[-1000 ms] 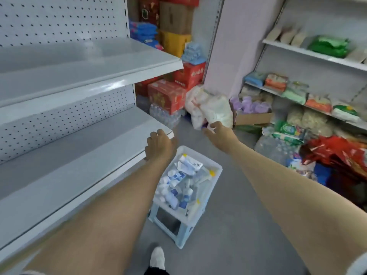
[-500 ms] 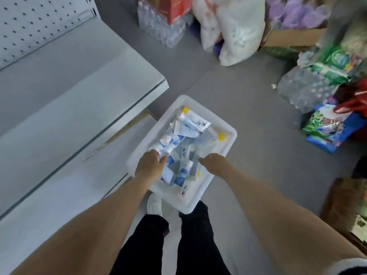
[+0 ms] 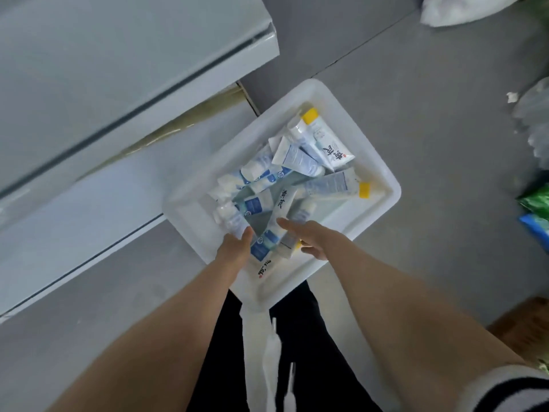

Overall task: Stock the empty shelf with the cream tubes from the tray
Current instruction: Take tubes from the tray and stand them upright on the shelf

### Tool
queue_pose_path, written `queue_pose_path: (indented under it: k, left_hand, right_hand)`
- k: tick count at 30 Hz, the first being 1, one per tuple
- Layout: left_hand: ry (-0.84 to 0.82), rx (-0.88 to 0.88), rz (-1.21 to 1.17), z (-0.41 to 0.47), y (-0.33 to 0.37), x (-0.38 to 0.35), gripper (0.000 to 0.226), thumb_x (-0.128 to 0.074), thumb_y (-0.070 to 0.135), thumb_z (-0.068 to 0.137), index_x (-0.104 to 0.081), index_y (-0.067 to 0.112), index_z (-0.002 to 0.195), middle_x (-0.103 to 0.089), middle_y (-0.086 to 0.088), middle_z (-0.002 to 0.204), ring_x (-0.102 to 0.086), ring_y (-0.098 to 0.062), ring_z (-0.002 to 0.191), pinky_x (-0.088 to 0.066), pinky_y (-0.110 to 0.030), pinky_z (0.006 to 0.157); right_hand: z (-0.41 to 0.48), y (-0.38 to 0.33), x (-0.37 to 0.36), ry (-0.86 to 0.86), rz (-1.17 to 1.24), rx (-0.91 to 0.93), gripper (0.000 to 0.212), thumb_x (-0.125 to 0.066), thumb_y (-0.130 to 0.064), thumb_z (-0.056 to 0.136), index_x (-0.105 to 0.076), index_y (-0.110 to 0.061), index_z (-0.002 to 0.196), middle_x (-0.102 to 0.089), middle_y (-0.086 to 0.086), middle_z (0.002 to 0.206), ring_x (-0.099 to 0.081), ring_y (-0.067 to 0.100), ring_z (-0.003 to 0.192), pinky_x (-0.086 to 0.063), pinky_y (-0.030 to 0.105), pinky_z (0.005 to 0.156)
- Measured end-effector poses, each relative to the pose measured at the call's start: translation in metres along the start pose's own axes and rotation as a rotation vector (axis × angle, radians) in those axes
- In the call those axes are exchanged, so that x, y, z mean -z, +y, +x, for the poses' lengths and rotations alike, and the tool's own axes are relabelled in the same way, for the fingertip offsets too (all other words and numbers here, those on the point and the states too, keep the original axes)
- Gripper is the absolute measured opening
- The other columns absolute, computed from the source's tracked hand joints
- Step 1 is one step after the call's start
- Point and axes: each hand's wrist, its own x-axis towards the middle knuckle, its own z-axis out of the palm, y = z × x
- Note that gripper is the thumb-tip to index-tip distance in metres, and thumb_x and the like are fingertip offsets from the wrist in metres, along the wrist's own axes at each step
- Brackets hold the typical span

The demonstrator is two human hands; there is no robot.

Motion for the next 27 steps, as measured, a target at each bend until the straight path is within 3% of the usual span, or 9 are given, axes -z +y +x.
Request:
queue_pose_path:
  k: [3,6,10,12,16,18,21,25,27]
  left_hand:
    - [0.004,0.005,-0.143,0.001,0.002,-0.006,0.063,-0.037,0.054,0.097,-0.025,0.021,0.149,-0.039,-0.009,0.149,-0.042,-0.031,0.131,-0.036,-0.033,0.097]
    - [-0.017,-0.061,-0.2,0.005,0.004,-0.008,0.056,-0.029,0.054,0.099,-0.019,0.036,0.151,-0.036,-0.005,0.152,-0.041,-0.03,0.133,-0.034,-0.039,0.109]
    - [-0.04,0.014,-0.286,0.013,0.009,-0.006,0.052,-0.023,0.056,0.098,-0.037,0.034,0.143,-0.053,-0.005,0.132,-0.054,-0.026,0.111,-0.042,-0.033,0.095]
    - [-0.033,0.036,-0.33,0.01,0.012,-0.004,0.049,-0.025,0.054,0.099,-0.046,0.031,0.137,-0.058,-0.005,0.125,-0.056,-0.024,0.103,-0.044,-0.033,0.092]
    - [-0.021,-0.022,-0.249,0.008,0.012,-0.005,0.049,-0.021,0.048,0.101,-0.043,0.029,0.141,-0.052,-0.008,0.138,-0.049,-0.029,0.124,-0.036,-0.044,0.107]
    - [-0.014,-0.031,-0.244,0.011,0.011,-0.006,0.051,-0.021,0.051,0.099,-0.04,0.034,0.143,-0.049,-0.006,0.142,-0.046,-0.03,0.128,-0.034,-0.045,0.11]
    - [0.005,-0.023,-0.308,0.011,0.007,-0.008,0.053,-0.026,0.053,0.099,-0.044,0.027,0.142,-0.049,-0.005,0.143,-0.046,-0.028,0.129,-0.036,-0.04,0.109]
    - [0.011,0.008,-0.388,0.017,0.007,-0.008,0.061,-0.024,0.062,0.093,-0.055,0.026,0.13,-0.054,-0.011,0.129,-0.052,-0.031,0.118,-0.043,-0.043,0.102]
    - [-0.002,0.046,-0.386,0.023,0.008,-0.008,0.064,-0.02,0.066,0.09,-0.051,0.03,0.134,-0.051,-0.01,0.13,-0.053,-0.029,0.115,-0.05,-0.042,0.095]
  right_hand:
    - [0.012,-0.006,0.005,-0.095,-0.034,-0.064,0.101,-0.078,-0.073,0.057,-0.047,-0.016,0.134,-0.053,0.006,0.129,-0.054,0.023,0.111,-0.047,0.036,0.101]
    - [0.019,-0.009,0.007,-0.154,-0.141,-0.079,0.082,-0.077,-0.068,0.064,-0.051,-0.017,0.122,-0.053,0.003,0.099,-0.053,0.018,0.086,-0.05,0.029,0.08]
    - [0.025,-0.011,0.012,-0.197,-0.18,-0.13,0.074,-0.082,-0.068,0.054,-0.059,-0.017,0.102,-0.044,0.0,0.074,-0.038,0.014,0.061,-0.04,0.025,0.059]
    - [0.029,-0.012,0.012,-0.168,-0.291,-0.099,0.077,-0.077,-0.076,0.053,-0.06,-0.019,0.102,-0.046,-0.002,0.079,-0.042,0.013,0.068,-0.042,0.024,0.068]
    - [0.041,-0.003,0.011,-0.158,-0.426,0.005,0.094,-0.074,-0.079,0.048,-0.061,-0.021,0.121,-0.064,-0.001,0.117,-0.059,0.017,0.106,-0.048,0.033,0.1]
    - [0.041,-0.001,0.011,-0.217,-0.491,0.072,0.078,-0.077,-0.069,0.061,-0.061,-0.023,0.122,-0.065,0.002,0.119,-0.062,0.019,0.106,-0.052,0.034,0.097]
    - [0.032,-0.002,0.014,-0.223,-0.629,0.154,0.06,-0.077,-0.057,0.072,-0.062,-0.02,0.117,-0.065,0.003,0.109,-0.057,0.02,0.086,-0.049,0.027,0.07]
    - [0.013,-0.012,0.037,-0.379,-0.483,0.028,0.046,-0.082,-0.038,0.076,-0.067,-0.018,0.114,-0.065,0.008,0.114,-0.058,0.018,0.095,-0.051,0.028,0.084]
    - [0.001,-0.019,0.06,-0.522,-0.297,-0.011,0.045,-0.082,-0.039,0.074,-0.067,-0.015,0.108,-0.066,0.007,0.105,-0.06,0.015,0.083,-0.05,0.027,0.081]
